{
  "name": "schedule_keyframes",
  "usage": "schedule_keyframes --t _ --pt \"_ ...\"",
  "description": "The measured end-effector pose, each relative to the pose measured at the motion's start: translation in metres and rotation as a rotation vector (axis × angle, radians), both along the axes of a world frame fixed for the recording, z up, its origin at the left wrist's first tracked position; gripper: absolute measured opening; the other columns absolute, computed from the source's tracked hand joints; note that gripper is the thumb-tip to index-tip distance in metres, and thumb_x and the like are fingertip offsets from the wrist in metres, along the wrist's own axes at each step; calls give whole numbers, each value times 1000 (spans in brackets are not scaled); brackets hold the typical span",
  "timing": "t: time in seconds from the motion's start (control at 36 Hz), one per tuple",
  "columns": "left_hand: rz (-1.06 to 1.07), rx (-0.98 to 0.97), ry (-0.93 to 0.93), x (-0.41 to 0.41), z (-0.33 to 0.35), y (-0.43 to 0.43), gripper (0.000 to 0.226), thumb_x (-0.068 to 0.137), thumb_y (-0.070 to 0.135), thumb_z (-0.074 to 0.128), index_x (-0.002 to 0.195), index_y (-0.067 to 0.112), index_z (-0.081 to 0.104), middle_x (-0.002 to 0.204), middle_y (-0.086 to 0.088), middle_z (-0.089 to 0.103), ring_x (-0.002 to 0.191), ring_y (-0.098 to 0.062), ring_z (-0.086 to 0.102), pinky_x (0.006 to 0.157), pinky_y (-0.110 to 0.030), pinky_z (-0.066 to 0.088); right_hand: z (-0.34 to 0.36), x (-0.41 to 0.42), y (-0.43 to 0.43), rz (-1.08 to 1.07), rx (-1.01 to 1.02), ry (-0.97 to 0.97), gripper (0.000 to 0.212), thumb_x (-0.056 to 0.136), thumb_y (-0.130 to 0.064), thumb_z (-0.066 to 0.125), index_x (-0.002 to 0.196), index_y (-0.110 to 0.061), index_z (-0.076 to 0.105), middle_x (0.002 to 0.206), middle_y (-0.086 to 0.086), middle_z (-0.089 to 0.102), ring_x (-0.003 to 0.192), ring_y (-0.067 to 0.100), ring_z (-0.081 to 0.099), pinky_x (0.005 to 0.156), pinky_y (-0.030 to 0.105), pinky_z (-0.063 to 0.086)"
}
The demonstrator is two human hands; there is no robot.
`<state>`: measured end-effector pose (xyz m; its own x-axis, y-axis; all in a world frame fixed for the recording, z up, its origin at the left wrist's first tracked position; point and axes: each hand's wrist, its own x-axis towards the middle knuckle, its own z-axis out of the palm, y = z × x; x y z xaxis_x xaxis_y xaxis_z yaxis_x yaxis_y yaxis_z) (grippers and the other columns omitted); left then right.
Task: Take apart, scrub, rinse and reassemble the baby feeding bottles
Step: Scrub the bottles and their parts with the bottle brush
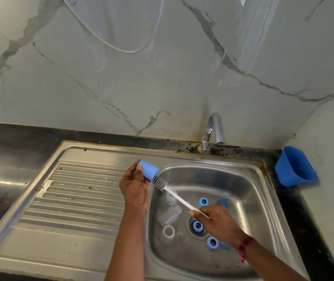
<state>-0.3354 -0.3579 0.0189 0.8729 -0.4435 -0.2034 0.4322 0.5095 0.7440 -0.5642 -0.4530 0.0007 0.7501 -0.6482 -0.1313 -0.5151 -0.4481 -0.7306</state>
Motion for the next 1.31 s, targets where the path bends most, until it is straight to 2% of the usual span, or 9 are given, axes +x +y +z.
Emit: schedule_keyframes --t 0.19,0.39,0.53,0.64,0.72,0.86,1.06,1.22,1.31 --pt "-16 20 -9 -9 5 1 93 37 50 99 109 -1 67 92 -7 77 90 -23 73 75 -35 62 1 -12 -1 -68 -17 -53 60 92 -49 59 54 -11 33 51 -4 28 50 7 27 49 21 27" --pt "21 42 116 -16 5 2 24 79 10 73 101 7 66 94 -11 71 93 -28 67 72 -34 62 -4 -20 1 -216 84 -77 57 92 -42 64 53 -14 32 49 -5 28 46 7 26 47 19 26" --pt "-81 191 41 -19 3 3 10 92 10 65 90 15 58 95 -9 66 88 -26 63 57 -32 58 3 -20 5 -262 89 -125 60 91 -46 63 54 -11 31 48 -4 30 46 9 27 48 23 28" --pt "-172 296 -33 -27 5 0 7 95 18 62 90 15 58 96 -10 64 88 -26 65 67 -43 60 13 -15 5 -165 12 -67 57 92 -48 60 53 -17 32 47 -7 30 46 7 29 48 19 28" --pt "-258 324 -69 -27 8 0 12 89 11 70 99 8 63 109 -19 67 92 -28 67 78 -47 59 16 -15 3 -163 -2 -53 58 93 -46 61 52 -18 29 45 -8 30 45 8 29 48 17 28" --pt "-354 456 -271 -20 1 5 60 65 -7 86 119 8 64 110 -14 71 93 -26 73 70 -27 60 12 -20 -6 -166 -30 -54 60 92 -45 64 51 -18 28 46 -5 30 44 10 29 48 18 28" --pt "-245 577 -436 -11 -8 10 62 59 8 94 112 27 66 119 -4 66 97 -21 71 72 -28 59 5 -24 -15 -99 -26 21 59 92 -49 62 50 -18 32 45 -4 33 44 9 30 48 19 28" --pt "-445 621 -639 -21 0 5 59 62 9 92 105 34 61 115 2 63 99 -20 68 69 -20 57 4 -13 -15 -131 -59 15 58 93 -48 60 51 -18 33 45 -7 34 46 9 33 50 19 29" --pt "-466 603 -629 -27 -1 -1 57 62 5 92 107 25 62 112 2 64 98 -18 68 67 -16 55 5 -9 -14 -150 -82 9 57 94 -46 60 52 -18 32 45 -6 35 48 10 34 50 20 29"
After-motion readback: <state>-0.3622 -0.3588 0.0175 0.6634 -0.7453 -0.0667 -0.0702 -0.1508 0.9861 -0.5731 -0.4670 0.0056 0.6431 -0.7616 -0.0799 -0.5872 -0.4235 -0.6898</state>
